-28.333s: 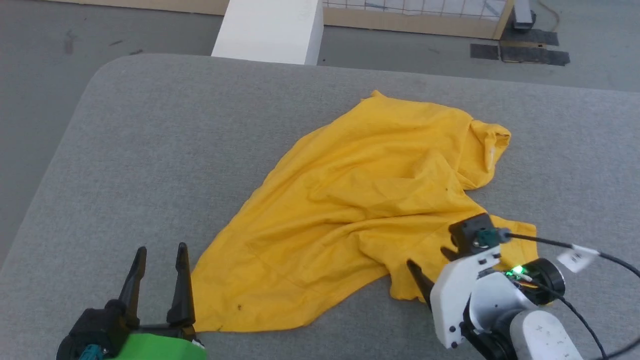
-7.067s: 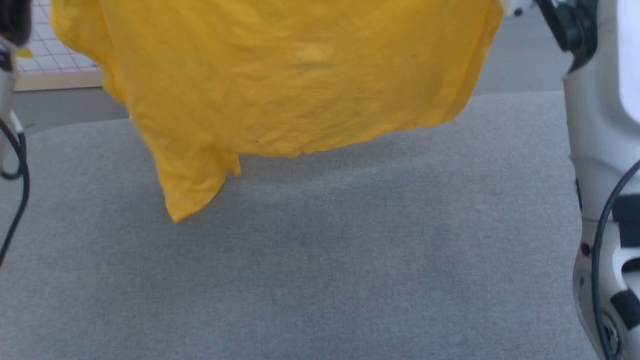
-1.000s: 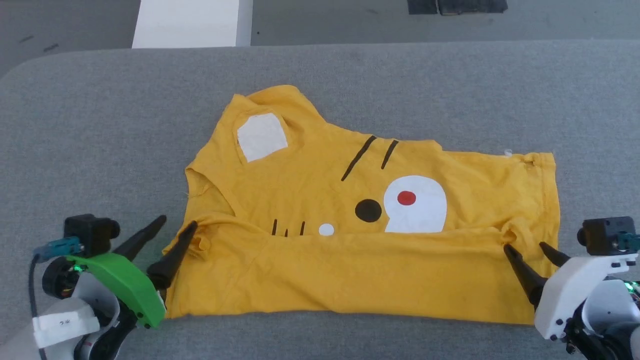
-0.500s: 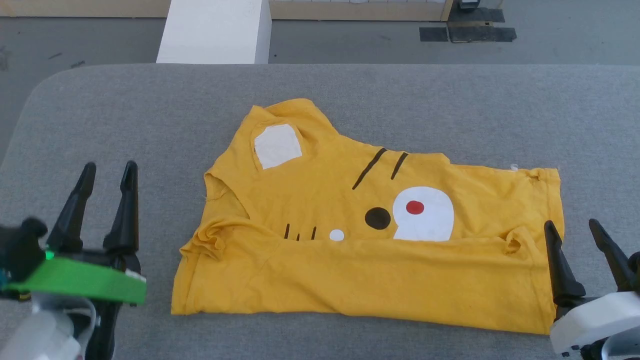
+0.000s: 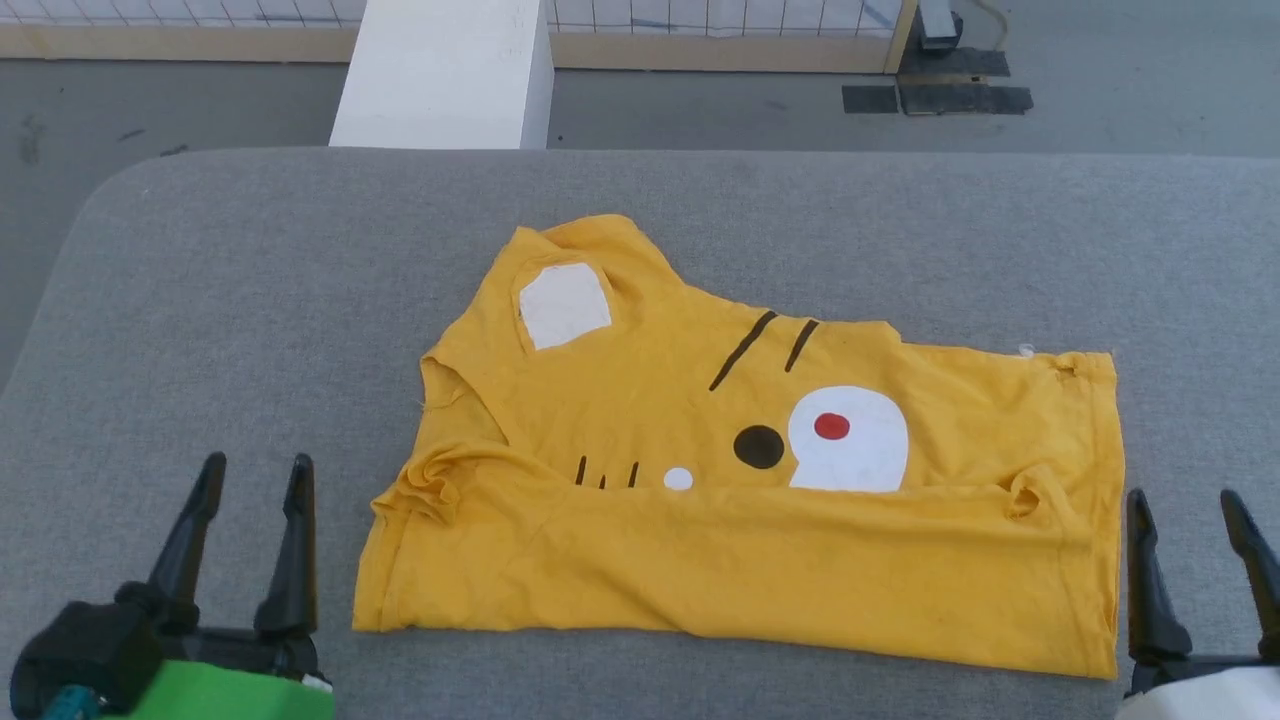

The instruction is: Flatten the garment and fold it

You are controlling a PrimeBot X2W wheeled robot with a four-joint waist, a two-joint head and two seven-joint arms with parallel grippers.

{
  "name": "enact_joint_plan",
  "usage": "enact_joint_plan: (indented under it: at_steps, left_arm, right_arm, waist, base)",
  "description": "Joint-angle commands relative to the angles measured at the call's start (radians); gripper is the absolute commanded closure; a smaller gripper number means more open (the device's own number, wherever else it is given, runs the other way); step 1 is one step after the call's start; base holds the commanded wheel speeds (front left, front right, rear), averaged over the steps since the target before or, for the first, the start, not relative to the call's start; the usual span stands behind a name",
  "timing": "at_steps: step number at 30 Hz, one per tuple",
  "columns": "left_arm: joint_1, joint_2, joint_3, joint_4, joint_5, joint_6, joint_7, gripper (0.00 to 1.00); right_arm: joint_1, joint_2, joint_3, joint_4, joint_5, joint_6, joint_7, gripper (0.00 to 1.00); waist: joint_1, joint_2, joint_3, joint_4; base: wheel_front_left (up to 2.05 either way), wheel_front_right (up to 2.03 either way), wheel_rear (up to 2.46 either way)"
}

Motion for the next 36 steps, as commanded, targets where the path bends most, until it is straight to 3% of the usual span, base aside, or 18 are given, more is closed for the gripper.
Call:
enact_joint_plan:
  at_steps: [1,6,12,17,25,30,36]
  left_arm:
    - [0.020,-0.019,0.008,0.005,0.027,-0.013,-0.004,0.00]
    - [0.062,-0.081,0.031,0.039,0.078,-0.047,-0.004,0.00]
    - [0.088,-0.090,0.017,0.112,0.083,-0.073,-0.001,0.00]
    - [0.061,-0.051,-0.018,0.127,0.053,-0.087,0.072,0.00]
    - [-0.015,0.077,-0.099,0.131,-0.105,-0.101,0.361,0.00]
    - [-0.054,0.130,-0.124,0.167,-0.196,-0.102,0.462,0.00]
    - [-0.072,0.151,-0.147,0.211,-0.304,-0.103,0.537,0.00]
  right_arm:
    - [0.013,0.001,0.000,0.018,0.009,-0.002,-0.018,0.00]
    - [0.026,0.001,0.007,0.086,0.035,-0.002,-0.066,0.00]
    - [0.021,0.001,0.010,0.126,0.034,-0.002,-0.087,0.00]
    - [0.020,0.001,0.009,0.132,0.027,-0.002,-0.087,0.00]
    - [0.005,0.001,0.028,0.140,0.023,-0.002,-0.081,0.00]
    - [-0.009,0.001,0.045,0.155,0.022,-0.002,-0.085,0.00]
    - [-0.017,0.001,0.044,0.175,0.024,-0.002,-0.093,0.00]
  waist:
    - [0.0000,-0.0001,-0.007,-0.003]
    - [0.0000,-0.0001,-0.028,-0.010]
    - [0.0000,-0.0001,-0.044,-0.015]
    - [0.0000,-0.0001,-0.048,-0.011]
    - [0.0000,-0.0001,-0.021,-0.007]
    - [0.0000,-0.0001,0.003,-0.023]
    - [0.0000,-0.0001,0.030,-0.044]
  base:
    - [0.00,0.00,0.00]
    - [0.00,0.00,0.00]
    - [0.00,0.00,0.00]
    - [0.00,0.00,0.00]
    - [0.00,0.00,0.00]
    - [0.00,0.00,0.00]
    - [0.00,0.00,0.00]
